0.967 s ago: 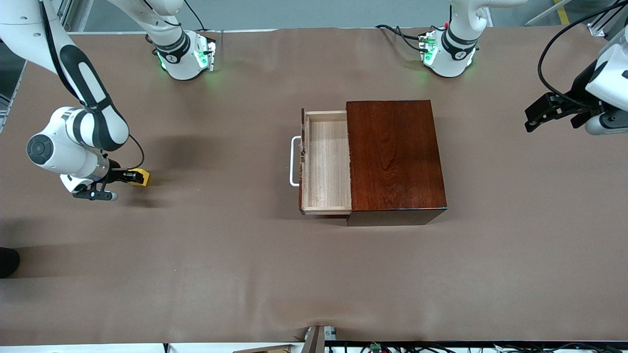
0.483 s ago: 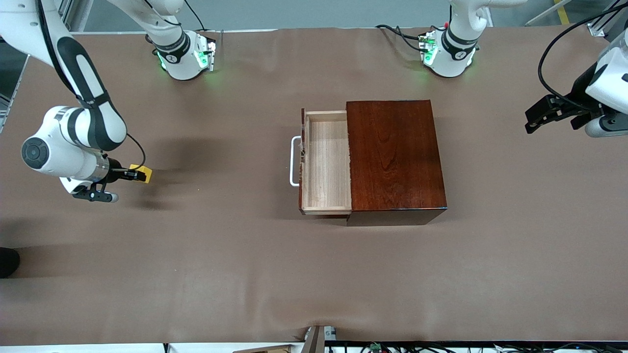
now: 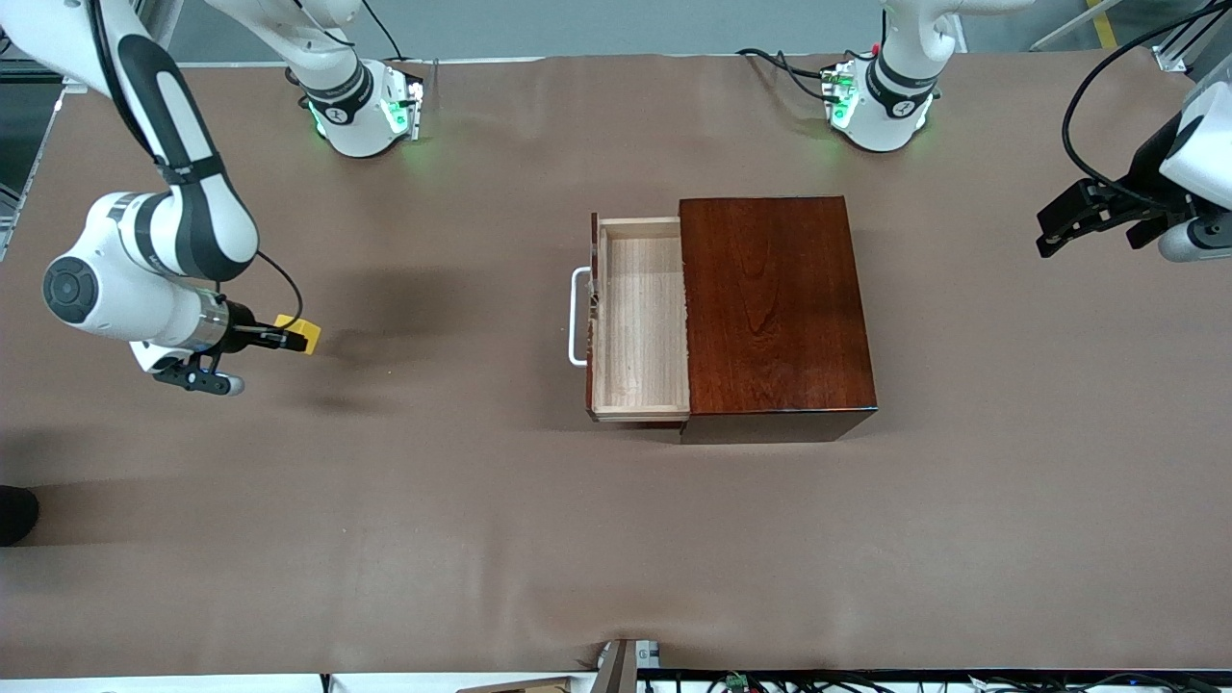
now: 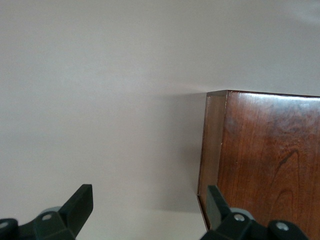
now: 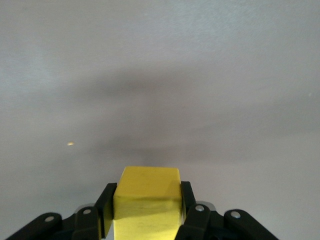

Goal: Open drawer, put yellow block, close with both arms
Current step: 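Carry the yellow cube with the right gripper over the open drawer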

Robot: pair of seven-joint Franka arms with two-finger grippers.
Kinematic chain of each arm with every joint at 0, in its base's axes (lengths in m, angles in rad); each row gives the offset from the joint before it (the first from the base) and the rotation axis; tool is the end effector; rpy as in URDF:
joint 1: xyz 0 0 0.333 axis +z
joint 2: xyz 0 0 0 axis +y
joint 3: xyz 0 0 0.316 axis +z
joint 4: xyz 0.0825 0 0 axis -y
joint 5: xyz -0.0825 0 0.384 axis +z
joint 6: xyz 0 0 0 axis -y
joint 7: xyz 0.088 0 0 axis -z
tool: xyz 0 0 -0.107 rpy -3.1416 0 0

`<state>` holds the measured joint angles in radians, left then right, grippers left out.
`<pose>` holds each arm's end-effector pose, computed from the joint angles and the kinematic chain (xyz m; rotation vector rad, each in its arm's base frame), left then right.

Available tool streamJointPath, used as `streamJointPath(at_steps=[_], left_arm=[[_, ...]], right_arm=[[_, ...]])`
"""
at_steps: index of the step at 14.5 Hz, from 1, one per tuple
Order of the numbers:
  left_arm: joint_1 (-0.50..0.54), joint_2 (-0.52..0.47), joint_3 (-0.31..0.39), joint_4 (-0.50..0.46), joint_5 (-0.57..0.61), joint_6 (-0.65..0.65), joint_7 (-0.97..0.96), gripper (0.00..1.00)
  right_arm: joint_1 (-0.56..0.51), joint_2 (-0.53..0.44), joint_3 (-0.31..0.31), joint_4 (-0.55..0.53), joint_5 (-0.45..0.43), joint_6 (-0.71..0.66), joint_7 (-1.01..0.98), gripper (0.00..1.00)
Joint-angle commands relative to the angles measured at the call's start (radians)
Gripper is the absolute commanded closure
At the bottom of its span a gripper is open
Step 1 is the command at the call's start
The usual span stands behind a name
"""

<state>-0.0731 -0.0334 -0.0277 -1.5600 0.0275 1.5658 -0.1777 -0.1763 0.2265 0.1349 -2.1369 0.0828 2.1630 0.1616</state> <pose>0.5415 -0.0521 0.6475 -3.1158 -0.1209 -0.0667 0.5445 -0.0197 0.2858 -3.0186 0.3893 0.3121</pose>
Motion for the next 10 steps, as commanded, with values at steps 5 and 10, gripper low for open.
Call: streamJointPath(at_steps=[5,10], left_arm=[[0.012,-0.019,0.003,-0.009,-0.011,-0.016,0.027,0.00],[0.013,-0.019,0.003,-0.011,-0.011,-0.033,0.027,0.00]], right_arm=[[0.184,-0.073,-0.001,0.055,0.017,-0.104,0.415,1.00],[0.316,-0.068,-0.001,0.210,0.028,-0.255,0.652,1.00]])
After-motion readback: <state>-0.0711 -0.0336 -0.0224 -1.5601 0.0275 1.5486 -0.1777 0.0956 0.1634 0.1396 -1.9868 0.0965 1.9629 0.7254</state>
